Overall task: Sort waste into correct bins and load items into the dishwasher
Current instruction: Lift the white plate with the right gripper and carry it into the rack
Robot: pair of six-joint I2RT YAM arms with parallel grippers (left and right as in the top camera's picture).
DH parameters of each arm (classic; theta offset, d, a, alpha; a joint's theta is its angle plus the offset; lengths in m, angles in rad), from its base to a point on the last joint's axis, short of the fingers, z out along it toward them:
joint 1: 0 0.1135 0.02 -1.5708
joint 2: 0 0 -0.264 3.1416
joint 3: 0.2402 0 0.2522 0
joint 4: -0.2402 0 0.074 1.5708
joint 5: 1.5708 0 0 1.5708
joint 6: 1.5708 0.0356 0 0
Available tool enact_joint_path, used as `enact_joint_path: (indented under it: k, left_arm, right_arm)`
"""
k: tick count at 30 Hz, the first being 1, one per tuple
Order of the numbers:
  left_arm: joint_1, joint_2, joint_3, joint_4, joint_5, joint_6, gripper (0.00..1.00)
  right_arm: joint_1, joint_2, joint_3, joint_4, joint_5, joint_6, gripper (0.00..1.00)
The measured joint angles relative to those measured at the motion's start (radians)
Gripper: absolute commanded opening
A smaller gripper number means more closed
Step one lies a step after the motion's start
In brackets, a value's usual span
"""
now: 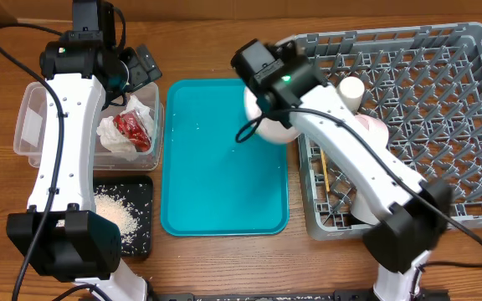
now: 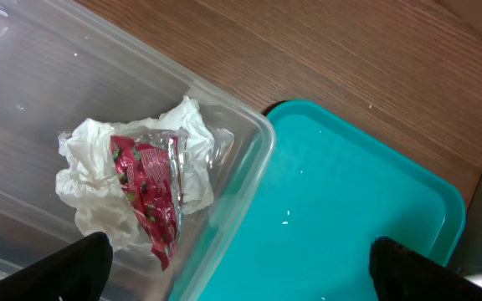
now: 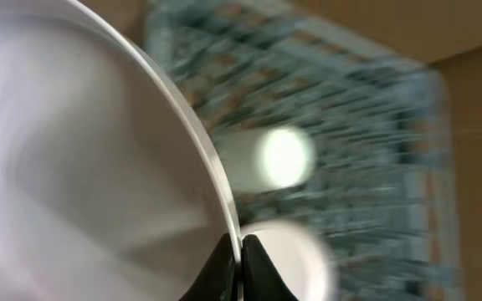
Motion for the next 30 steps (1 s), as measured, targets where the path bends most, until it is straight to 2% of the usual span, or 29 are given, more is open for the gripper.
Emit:
enact_joint_path:
  k: [3,11,19,25,30]
  left_arm:
    - [0.000,0.000,0.000,0.000,0.000,0.000,1.00]
    - [0.000,0.000,0.000,0.000,0.000,0.000,1.00]
    - [0.000,0.000,0.000,0.000,0.000,0.000,1.00]
    - [0.000,0.000,0.000,0.000,0.000,0.000,1.00]
    - [0.000,0.000,0.000,0.000,0.000,0.000,1.00]
  right_arm:
    - [-0.002,-0.030,0.003,-0.031,0.172,0.000,0.04]
    - [-0.065,-0.031,0.003,-0.094,0.308,-0.003,0.04]
    - [-0.151,-0.031,0.003,-0.149,0.206,-0.003,0.04]
    - [-0.153,-0.031,0.003,-0.177,0.061,-0.003,0.04]
    - [-0.153,-0.031,0.003,-0.231,0.021,-0.003,0.04]
